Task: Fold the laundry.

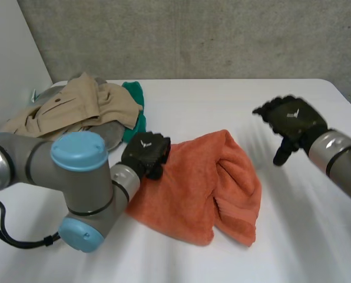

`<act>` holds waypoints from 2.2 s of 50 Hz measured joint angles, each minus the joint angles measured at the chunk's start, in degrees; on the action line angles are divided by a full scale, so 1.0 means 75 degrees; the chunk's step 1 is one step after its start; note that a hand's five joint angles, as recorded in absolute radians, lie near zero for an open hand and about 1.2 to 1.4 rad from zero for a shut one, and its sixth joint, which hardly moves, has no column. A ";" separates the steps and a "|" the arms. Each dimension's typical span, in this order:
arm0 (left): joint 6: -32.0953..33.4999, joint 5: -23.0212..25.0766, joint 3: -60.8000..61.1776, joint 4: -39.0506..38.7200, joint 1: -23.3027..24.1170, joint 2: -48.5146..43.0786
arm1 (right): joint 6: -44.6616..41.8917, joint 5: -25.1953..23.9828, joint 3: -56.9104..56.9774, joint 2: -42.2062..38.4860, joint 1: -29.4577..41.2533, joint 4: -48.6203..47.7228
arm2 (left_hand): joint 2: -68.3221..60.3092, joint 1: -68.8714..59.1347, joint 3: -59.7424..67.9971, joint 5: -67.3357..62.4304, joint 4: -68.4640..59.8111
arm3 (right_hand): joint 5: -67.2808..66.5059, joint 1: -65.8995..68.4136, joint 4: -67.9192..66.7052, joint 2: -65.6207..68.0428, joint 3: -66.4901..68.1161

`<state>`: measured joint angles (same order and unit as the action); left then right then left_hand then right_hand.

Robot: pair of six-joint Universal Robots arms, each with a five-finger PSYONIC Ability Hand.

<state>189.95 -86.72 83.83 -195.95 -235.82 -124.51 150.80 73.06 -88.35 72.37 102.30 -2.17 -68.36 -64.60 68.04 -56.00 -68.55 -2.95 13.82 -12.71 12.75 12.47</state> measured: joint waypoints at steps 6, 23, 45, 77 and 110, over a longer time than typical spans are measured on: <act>0.0147 0.0000 -0.0035 0.0176 0.0013 0.1237 | 0.0056 0.0103 0.1381 -0.0798 0.0012 0.0350 | -0.0004 0.0000 0.0002 0.0000 -0.0002 | 0.0000 -0.0001 0.0059 -0.0024 -0.0024; 0.0241 0.0062 -0.0420 0.0812 0.0077 0.3274 | 0.1914 -0.0959 0.4573 -0.4174 0.0788 0.1934 | -0.0015 -0.0004 0.0008 0.0000 -0.0005 | -0.3276 0.3451 -0.3209 0.3478 0.3441; 0.1854 -0.0008 -0.4562 0.0174 -0.0450 0.1822 | 0.2524 0.0764 0.3671 0.0010 0.0896 -0.1301 | -0.0037 -0.0028 0.0047 0.0000 -0.0036 | -0.7077 0.6796 -0.7442 0.7336 0.7429; 0.1782 0.0354 0.2746 -0.0177 0.0105 0.3167 | -0.1653 0.0386 0.0705 -0.0155 0.0418 0.1222 | -0.0039 -0.0028 0.0049 0.0000 -0.0039 | -0.0520 0.0839 -0.0795 0.1033 0.0844; 0.1770 0.0309 0.2749 -0.0170 0.0230 0.4003 | -0.2713 0.0269 0.6993 -0.5923 -0.0094 0.1877 | -0.0039 -0.0028 0.0049 0.0000 -0.0039 | -0.6818 0.6784 -0.7053 0.7156 0.7099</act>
<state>203.23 -84.40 104.45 -197.22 -234.10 -94.49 130.45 75.08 -35.91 27.95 101.60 11.91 -68.65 -64.81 68.41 -56.00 -68.84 -54.08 64.70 -65.61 66.42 65.71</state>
